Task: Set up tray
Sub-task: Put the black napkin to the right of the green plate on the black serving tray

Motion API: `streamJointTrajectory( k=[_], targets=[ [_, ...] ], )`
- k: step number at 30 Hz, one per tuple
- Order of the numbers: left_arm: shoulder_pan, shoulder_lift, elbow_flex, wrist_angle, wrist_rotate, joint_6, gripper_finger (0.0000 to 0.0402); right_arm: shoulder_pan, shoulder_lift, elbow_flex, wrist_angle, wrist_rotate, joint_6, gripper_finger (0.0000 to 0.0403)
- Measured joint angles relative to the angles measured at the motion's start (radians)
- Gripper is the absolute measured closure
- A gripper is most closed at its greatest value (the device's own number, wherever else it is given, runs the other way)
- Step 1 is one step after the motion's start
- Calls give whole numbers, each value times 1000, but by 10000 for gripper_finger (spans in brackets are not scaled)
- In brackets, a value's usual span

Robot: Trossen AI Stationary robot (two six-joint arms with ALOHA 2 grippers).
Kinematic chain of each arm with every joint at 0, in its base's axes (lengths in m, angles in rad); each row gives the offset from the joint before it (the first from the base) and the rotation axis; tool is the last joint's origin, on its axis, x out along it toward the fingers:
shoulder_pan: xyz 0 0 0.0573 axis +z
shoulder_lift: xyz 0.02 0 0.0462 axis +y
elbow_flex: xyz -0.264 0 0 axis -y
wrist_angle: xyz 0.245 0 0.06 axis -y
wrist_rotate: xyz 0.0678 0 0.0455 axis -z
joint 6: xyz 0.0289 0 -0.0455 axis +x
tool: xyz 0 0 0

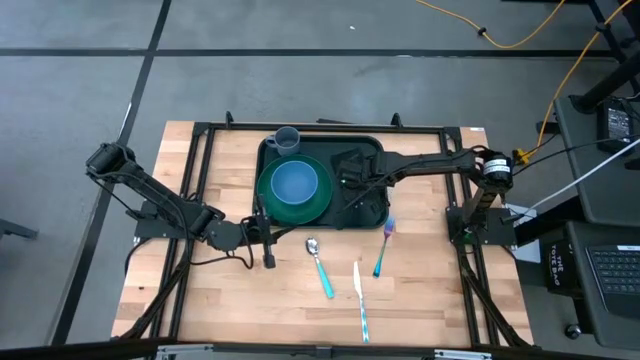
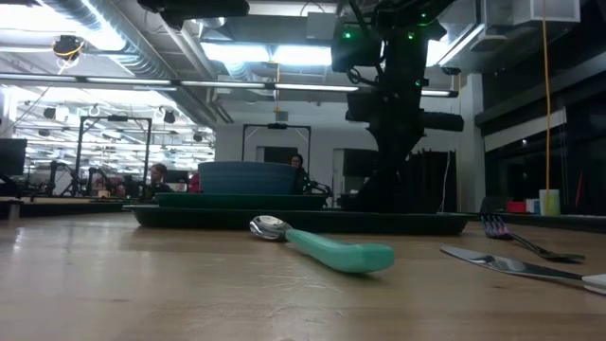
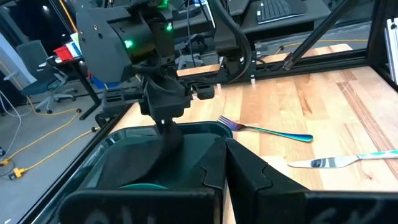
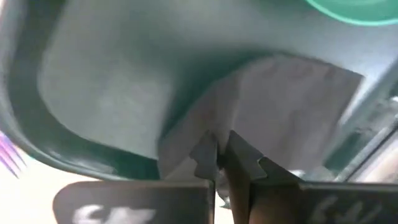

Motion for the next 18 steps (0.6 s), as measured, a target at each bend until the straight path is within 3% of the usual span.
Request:
streamJointTrajectory(
  k=[5, 18],
  targets=[
    [0, 0, 0, 0, 0, 0, 396, 0, 13, 0, 19, -96, 46, 387],
    [0, 0, 0, 0, 0, 0, 396, 0, 88, 0, 57, -102, 61, 383]
  ],
)
